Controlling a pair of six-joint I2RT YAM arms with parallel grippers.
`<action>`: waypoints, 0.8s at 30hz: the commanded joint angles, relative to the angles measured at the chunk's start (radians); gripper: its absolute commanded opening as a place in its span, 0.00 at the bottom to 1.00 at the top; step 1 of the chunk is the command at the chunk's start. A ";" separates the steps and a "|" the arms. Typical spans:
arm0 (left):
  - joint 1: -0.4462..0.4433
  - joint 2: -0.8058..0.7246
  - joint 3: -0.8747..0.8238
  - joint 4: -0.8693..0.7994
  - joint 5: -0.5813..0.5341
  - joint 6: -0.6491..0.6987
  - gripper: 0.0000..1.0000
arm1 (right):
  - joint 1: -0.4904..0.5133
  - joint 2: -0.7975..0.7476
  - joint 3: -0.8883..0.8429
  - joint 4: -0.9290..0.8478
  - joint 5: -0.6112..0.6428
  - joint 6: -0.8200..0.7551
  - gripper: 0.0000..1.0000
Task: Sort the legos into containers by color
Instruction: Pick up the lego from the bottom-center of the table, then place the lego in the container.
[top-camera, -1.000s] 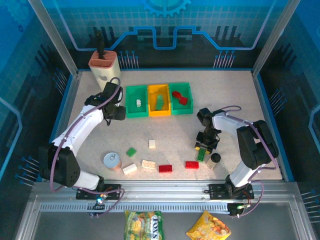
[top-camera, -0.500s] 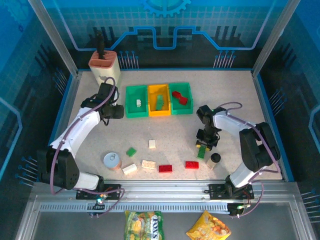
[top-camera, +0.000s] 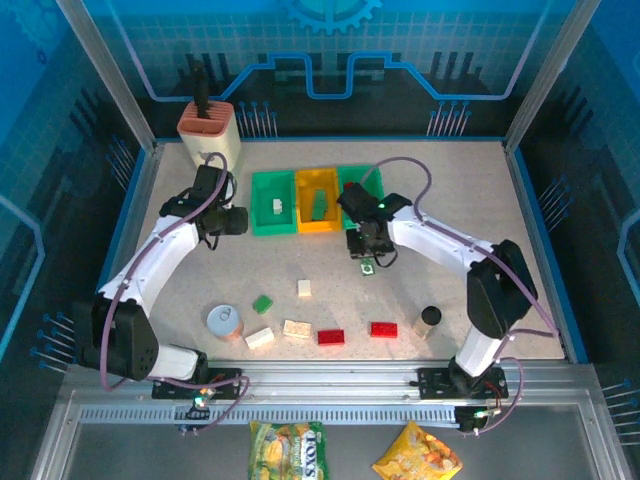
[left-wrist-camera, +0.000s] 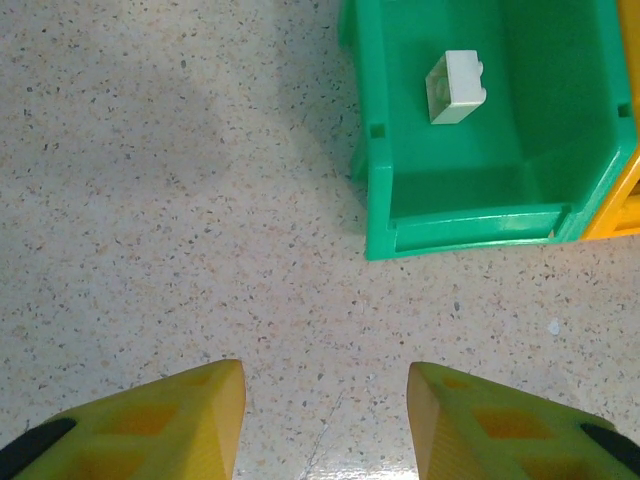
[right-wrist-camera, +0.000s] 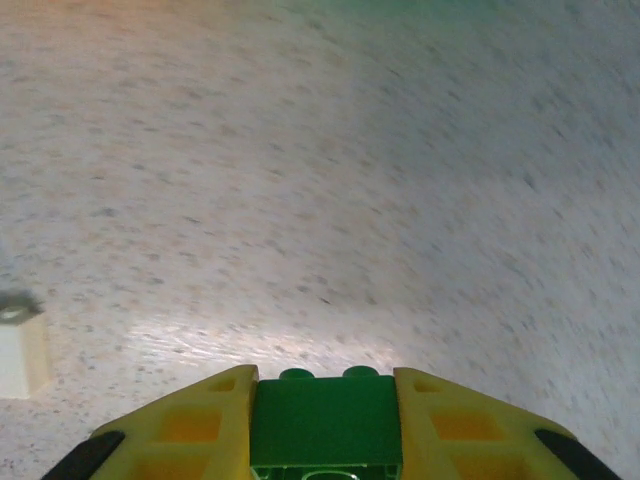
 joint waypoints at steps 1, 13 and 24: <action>0.011 -0.027 0.007 -0.036 0.021 -0.016 0.48 | 0.042 0.061 0.093 0.040 0.019 -0.124 0.15; 0.011 -0.090 -0.018 -0.103 0.014 -0.025 0.48 | 0.033 0.305 0.455 0.032 0.018 -0.114 0.16; 0.011 -0.122 -0.128 0.036 0.062 -0.011 0.50 | -0.055 0.463 0.638 0.181 -0.112 -0.120 0.17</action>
